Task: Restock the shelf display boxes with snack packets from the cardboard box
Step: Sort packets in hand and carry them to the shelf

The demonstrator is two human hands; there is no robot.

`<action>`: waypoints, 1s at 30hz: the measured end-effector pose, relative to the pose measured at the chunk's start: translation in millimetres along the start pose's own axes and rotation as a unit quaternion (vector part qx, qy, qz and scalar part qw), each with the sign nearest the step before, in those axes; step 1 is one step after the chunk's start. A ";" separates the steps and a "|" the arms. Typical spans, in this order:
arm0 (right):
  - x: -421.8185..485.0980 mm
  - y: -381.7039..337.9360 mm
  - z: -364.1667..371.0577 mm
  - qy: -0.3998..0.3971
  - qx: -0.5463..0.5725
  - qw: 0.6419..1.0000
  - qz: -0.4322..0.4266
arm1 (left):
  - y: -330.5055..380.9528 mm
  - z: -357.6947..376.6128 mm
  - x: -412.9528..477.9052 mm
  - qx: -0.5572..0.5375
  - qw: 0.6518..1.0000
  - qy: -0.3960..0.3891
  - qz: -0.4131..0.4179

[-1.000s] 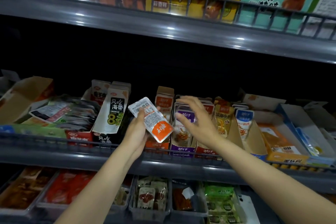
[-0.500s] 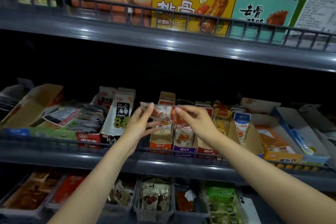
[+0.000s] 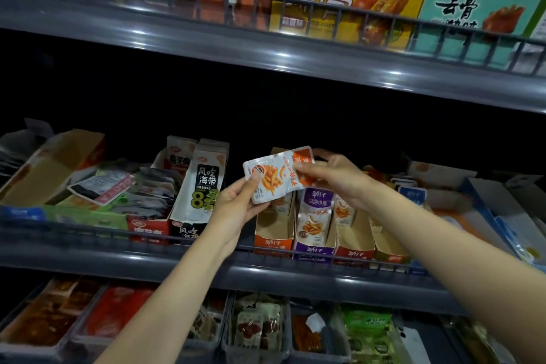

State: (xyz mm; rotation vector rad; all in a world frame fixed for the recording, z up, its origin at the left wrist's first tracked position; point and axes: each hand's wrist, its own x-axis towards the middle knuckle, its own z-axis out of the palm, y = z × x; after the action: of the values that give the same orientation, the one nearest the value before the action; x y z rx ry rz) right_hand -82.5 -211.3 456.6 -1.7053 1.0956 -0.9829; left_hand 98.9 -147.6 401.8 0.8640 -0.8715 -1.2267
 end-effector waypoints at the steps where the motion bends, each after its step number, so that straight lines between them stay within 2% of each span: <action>1: 4.8 -1.0 -1.8 0.006 -0.027 1.000 -0.010 | -1.8 0.0 4.8 0.009 1.000 0.010 0.007; 5: 36.5 -14.2 -10.3 0.040 -0.105 0.992 -0.064 | -12.3 -3.1 25.3 0.152 0.985 0.013 0.074; 7: 55.8 -20.2 -14.5 0.012 -0.148 0.986 -0.079 | -19.2 -7.9 35.1 0.232 0.969 0.023 0.084; 10: 76.2 -21.9 -15.1 -0.062 -0.301 0.946 -0.100 | -32.5 -16.5 47.5 0.298 0.953 0.003 0.055; 13: 89.7 -17.4 -5.6 -0.103 -0.360 0.919 -0.125 | -44.7 -20.8 55.8 0.297 0.953 -0.049 0.028; 19: 105.3 -15.7 -5.9 -0.146 -0.337 0.925 -0.093 | -63.4 -33.7 66.5 0.276 0.958 -0.076 0.021; 25: 109.0 -7.5 -10.3 -0.159 -0.375 0.910 -0.081 | -77.5 -36.4 71.4 0.314 0.944 -0.090 0.033; 30: 111.2 15.5 12.1 -0.139 -0.478 0.861 -0.101 | -80.3 -35.2 70.8 0.310 0.946 -0.086 0.049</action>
State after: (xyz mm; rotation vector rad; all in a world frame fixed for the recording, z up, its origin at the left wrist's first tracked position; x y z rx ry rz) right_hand -41.7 -316.6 456.1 -2.6965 1.3198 -0.2357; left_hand 106.9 -225.2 320.5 1.2038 -1.4672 -0.9537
